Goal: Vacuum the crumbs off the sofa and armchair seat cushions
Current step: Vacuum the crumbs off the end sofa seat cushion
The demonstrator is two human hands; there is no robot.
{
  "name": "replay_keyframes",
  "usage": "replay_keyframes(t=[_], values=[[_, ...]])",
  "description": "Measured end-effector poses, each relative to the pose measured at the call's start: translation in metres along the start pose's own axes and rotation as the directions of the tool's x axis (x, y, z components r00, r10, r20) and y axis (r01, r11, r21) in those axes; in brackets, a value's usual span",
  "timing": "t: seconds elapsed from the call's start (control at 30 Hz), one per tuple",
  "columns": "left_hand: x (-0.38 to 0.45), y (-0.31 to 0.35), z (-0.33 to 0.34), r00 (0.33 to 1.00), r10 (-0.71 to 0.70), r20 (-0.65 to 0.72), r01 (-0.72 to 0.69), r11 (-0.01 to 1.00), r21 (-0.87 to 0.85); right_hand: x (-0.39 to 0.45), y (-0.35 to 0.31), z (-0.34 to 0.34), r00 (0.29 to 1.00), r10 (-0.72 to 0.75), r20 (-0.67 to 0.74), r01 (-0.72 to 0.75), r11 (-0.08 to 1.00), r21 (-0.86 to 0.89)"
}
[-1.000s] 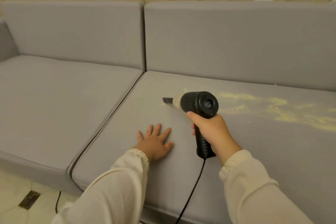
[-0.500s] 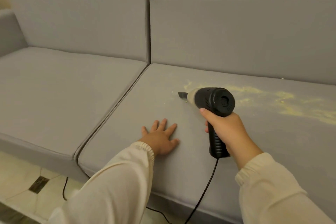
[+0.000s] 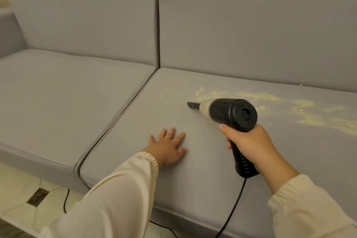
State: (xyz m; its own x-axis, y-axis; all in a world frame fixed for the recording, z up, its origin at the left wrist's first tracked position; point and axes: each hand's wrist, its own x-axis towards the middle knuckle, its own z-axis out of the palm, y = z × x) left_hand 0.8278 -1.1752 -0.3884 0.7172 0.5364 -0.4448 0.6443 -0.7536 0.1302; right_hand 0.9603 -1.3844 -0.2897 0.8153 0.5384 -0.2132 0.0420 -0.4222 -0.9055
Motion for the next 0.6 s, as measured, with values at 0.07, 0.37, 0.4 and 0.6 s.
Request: replay_keyframes(t=[0.07, 0.37, 0.4, 0.6], values=[[0.001, 0.000, 0.001, 1.000, -0.003, -0.008, 0.003, 1.000, 0.006, 0.010, -0.001, 0.001, 1.000, 0.007, -0.017, -0.006, 1.000, 0.030], [0.026, 0.008, -0.014, 1.000, 0.006, -0.017, -0.006, 1.000, -0.025, 0.035, -0.010, 0.012, 0.990, 0.110, 0.084, -0.127, 0.963, 0.240], [0.029, 0.009, -0.015, 1.000, 0.011, -0.019, -0.011, 1.000, -0.027, 0.033, -0.010, 0.006, 0.990, 0.114, 0.080, -0.129, 0.965, 0.227], [0.045, 0.021, -0.021, 0.999, 0.027, -0.022, -0.028, 0.999, -0.037, 0.025, -0.001, -0.045, 0.994, 0.087, -0.066, -0.072, 0.978, 0.197]])
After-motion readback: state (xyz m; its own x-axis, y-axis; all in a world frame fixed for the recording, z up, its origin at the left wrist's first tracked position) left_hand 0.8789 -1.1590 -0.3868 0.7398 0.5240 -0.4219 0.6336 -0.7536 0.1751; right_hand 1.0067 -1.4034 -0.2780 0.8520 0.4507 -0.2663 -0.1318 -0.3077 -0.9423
